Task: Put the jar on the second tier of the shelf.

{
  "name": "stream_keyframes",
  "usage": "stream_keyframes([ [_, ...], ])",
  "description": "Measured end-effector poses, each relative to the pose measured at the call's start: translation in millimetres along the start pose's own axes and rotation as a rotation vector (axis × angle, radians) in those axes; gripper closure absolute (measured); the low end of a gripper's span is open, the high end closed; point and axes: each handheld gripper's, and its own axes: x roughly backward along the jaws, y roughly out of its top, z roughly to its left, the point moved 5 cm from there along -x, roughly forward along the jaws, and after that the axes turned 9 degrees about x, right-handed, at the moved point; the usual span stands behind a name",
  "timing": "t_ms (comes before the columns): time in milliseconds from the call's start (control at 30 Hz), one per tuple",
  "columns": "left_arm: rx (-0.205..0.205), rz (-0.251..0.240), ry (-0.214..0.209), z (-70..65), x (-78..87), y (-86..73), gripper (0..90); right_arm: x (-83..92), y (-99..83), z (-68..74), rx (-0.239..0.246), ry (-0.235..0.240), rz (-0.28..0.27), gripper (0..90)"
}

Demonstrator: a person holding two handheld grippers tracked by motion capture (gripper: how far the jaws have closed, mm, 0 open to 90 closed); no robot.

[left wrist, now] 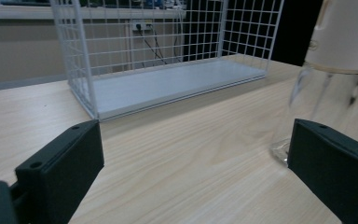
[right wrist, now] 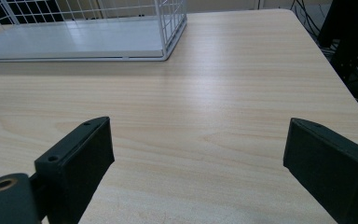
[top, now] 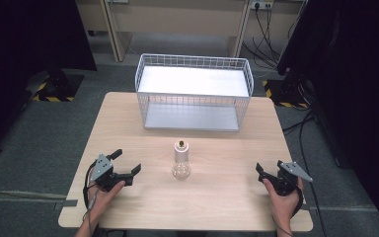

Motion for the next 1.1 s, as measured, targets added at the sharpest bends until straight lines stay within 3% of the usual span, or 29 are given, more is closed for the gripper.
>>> stream_keyframes([
  [333, -0.009, -0.022, -0.078, -24.1, -9.1, 9.9, 3.4, -0.2, -0.2, -1.5, -0.016, 0.005, 0.002, 8.6],
  [667, -0.045, 0.008, -0.140, -44.9, -24.0, 10.2, 4.2, 0.0, -0.3, -2.6, -0.028, 0.003, 0.000, 8.5],
  [1100, -0.088, 0.031, -0.254, -84.6, -55.7, 16.0, 8.0, 0.3, -0.4, -3.1, -0.034, 0.005, -0.003, 8.5],
])
